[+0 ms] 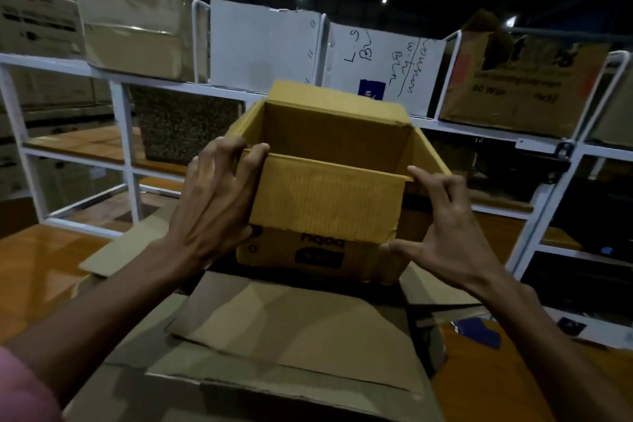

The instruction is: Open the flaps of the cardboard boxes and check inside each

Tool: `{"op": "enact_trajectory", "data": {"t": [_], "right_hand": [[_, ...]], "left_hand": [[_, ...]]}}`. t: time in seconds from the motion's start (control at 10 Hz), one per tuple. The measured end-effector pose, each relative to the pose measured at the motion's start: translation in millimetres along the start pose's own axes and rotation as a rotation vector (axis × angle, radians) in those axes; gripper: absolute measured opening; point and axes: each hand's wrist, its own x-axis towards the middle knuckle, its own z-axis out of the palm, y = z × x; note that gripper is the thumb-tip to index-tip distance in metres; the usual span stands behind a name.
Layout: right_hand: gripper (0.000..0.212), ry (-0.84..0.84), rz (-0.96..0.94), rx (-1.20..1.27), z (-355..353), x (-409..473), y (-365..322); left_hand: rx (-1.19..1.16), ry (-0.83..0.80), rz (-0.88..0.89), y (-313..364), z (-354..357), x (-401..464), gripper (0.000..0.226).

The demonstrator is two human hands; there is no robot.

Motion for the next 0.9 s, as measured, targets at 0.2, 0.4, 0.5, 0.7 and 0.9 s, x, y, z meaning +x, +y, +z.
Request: {"op": "enact_trajectory", "data": {"t": [0.2,0.4,0.5,0.7,0.9], "right_hand": [[0.115,-0.221,0.115,-0.001,32.3,-24.8,0.7],[0.097,-0.445,0.199,-0.121,58.2,-47.5,7.9],[0.097,-0.432,0.206,-0.088,64.1,-53.7,7.5],[0.078,-0.366,0.204,-0.091,67.0,-61.9,-1.7],[0.067,-0.221,0.218,-0.084,64.5,-69.2,-6.2]], "left_hand": [[0.164,-0.300,-0.021,-16.2,24.8,-36.3,0.126],[0.147,-0.799,-0.012,-2.3,35.1,-49.5,0.058],[0.054,-0.738,0.010,8.0,40.8,-52.6,0.050],[-0.042,-0.593,0.020,19.4,55.2,-57.6,0.055],[-0.088,-0.413,0.034,32.5,71.3,-59.8,0.068]]}}
